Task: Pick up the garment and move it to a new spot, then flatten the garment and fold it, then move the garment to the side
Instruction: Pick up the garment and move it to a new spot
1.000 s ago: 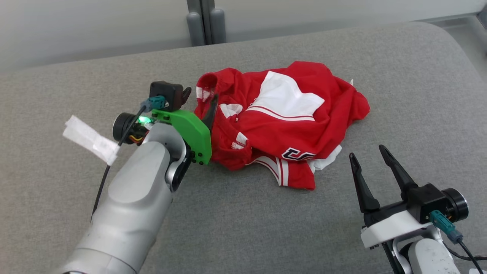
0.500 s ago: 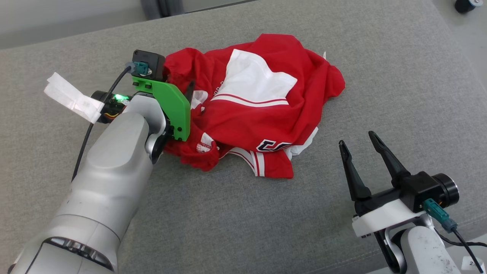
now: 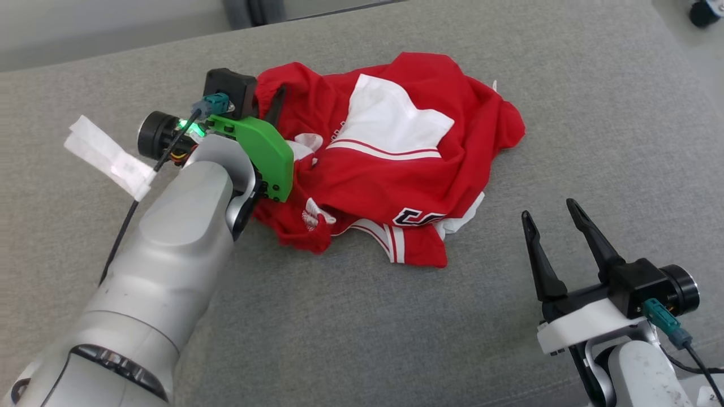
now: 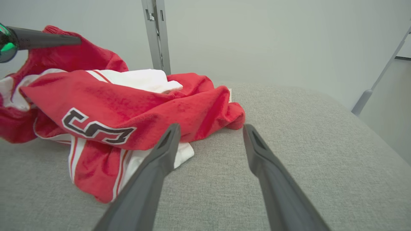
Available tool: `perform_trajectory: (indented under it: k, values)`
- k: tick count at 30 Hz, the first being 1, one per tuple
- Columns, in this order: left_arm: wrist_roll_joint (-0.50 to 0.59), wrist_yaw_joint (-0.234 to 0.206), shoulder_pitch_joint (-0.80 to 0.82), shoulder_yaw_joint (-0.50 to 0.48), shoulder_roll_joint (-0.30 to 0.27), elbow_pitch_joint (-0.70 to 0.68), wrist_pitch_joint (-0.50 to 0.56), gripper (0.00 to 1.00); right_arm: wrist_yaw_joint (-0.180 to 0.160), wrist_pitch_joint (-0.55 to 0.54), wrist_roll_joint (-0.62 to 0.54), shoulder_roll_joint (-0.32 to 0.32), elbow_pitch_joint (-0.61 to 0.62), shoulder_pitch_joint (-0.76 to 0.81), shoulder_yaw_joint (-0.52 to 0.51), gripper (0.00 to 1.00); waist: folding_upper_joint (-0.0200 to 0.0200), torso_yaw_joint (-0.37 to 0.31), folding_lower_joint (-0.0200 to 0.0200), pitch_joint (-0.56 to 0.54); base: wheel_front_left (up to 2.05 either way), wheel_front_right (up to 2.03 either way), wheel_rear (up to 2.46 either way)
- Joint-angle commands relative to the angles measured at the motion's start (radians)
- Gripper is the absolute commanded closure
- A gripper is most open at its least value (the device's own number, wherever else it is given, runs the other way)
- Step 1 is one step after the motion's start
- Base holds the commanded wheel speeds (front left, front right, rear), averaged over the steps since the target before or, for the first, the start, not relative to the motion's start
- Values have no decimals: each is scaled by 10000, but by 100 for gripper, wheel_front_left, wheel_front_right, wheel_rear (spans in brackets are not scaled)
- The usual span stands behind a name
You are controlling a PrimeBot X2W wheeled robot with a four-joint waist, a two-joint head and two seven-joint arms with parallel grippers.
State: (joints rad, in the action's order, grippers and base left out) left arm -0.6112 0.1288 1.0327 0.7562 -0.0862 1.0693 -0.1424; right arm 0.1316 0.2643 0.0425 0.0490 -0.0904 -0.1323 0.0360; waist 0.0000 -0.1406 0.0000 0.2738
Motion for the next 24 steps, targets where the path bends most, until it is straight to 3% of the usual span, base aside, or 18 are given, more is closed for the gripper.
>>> perform_trajectory:
  k: [1,9,24]
  values:
    - [56,30,210,90,-258,-84,-252,100,-16,3,-91,27,-7,192,-58,0,0,547,0,-462,0,0,0]
    - [-114,30,141,384,-1174,-1190,-1171,100,-16,3,-350,30,-62,836,-585,0,0,1881,0,-1499,0,0,0]
    - [408,-357,-1721,-349,-3100,-4450,-1232,100,-16,3,-160,29,-64,1660,-716,0,0,4484,0,-2695,0,0,0]
